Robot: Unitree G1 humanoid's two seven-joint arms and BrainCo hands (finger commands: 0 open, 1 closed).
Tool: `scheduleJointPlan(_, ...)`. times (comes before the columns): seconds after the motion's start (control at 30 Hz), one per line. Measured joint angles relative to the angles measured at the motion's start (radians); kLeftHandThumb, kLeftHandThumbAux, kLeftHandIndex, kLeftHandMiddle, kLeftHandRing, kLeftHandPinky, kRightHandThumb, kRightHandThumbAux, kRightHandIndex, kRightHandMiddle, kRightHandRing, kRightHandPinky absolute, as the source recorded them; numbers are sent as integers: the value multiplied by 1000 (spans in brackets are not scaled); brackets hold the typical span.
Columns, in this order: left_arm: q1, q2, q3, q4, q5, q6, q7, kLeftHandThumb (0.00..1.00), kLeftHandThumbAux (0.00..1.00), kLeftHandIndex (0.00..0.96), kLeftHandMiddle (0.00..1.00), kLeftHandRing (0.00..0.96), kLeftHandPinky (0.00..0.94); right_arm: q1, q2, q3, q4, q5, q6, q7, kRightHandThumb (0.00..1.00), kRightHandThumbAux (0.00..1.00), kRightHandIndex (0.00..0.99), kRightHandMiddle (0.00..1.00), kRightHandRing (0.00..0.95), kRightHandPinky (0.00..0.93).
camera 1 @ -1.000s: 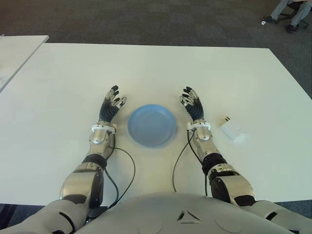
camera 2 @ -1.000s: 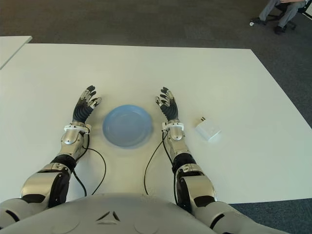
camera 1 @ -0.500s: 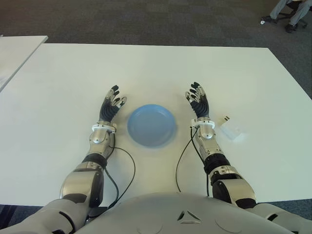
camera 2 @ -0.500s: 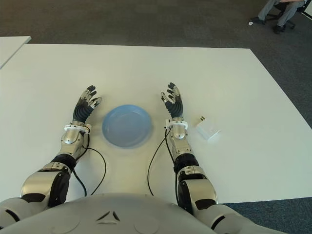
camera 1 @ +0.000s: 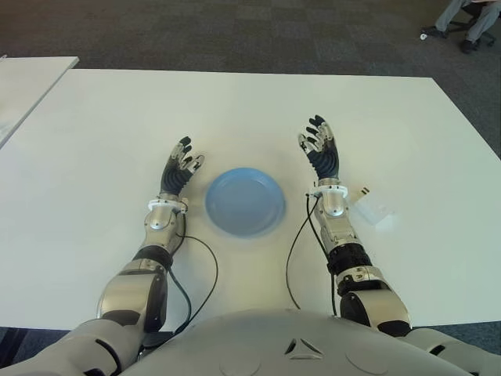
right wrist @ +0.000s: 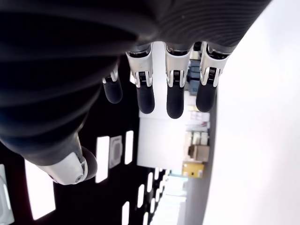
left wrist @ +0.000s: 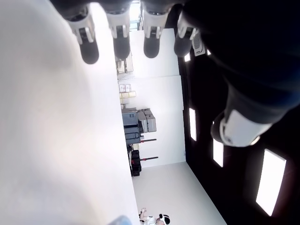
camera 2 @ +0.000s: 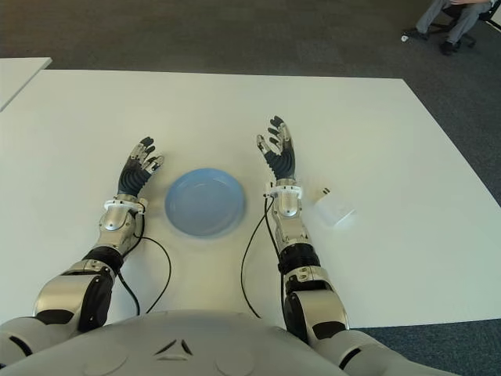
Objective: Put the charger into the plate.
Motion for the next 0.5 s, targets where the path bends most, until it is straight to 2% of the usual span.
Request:
scheduleJointPlan(0.27, -1, 0, 0, 3, 9, 0, 3, 126, 617, 0, 51, 70, 105, 35, -31, -10, -191, 0, 88, 21, 588, 637, 112, 188, 176, 205)
scheduleJointPlan(0.5, -3, 0, -2, 5, 19, 1, 9, 142, 602, 0, 49, 64, 97, 78, -97, -22, -323, -53, 150, 26, 571, 628, 89, 194, 193, 240)
